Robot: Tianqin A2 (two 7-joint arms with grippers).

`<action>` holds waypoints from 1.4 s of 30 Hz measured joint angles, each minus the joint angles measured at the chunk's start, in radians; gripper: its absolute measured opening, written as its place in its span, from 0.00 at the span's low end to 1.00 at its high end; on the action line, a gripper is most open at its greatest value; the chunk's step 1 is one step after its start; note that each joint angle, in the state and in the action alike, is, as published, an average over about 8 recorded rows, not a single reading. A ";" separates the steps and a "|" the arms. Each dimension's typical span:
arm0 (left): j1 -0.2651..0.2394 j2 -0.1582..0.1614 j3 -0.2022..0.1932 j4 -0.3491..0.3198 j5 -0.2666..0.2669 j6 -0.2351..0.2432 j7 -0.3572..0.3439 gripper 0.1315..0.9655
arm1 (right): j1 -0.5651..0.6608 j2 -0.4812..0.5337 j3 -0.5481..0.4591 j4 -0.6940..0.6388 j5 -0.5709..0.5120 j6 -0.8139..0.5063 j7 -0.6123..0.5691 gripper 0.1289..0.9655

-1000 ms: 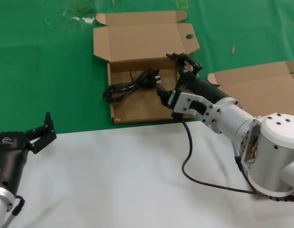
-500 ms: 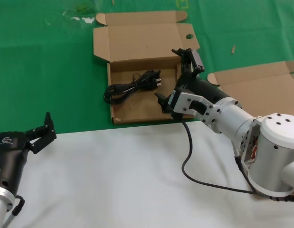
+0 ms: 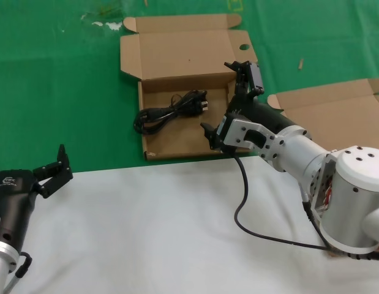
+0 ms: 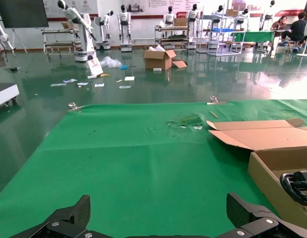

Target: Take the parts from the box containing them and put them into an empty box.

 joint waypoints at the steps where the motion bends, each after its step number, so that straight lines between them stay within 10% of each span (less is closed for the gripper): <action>1: 0.000 0.000 0.000 0.000 0.000 0.000 0.000 1.00 | 0.000 0.000 0.000 0.000 0.000 0.000 0.000 0.98; 14: 0.000 0.000 0.000 0.000 0.000 0.000 0.000 1.00 | -0.031 -0.012 0.041 0.005 -0.034 -0.013 0.042 1.00; 42: 0.000 0.000 0.000 0.000 0.000 0.000 0.000 1.00 | -0.339 -0.136 0.454 0.057 -0.375 -0.140 0.464 1.00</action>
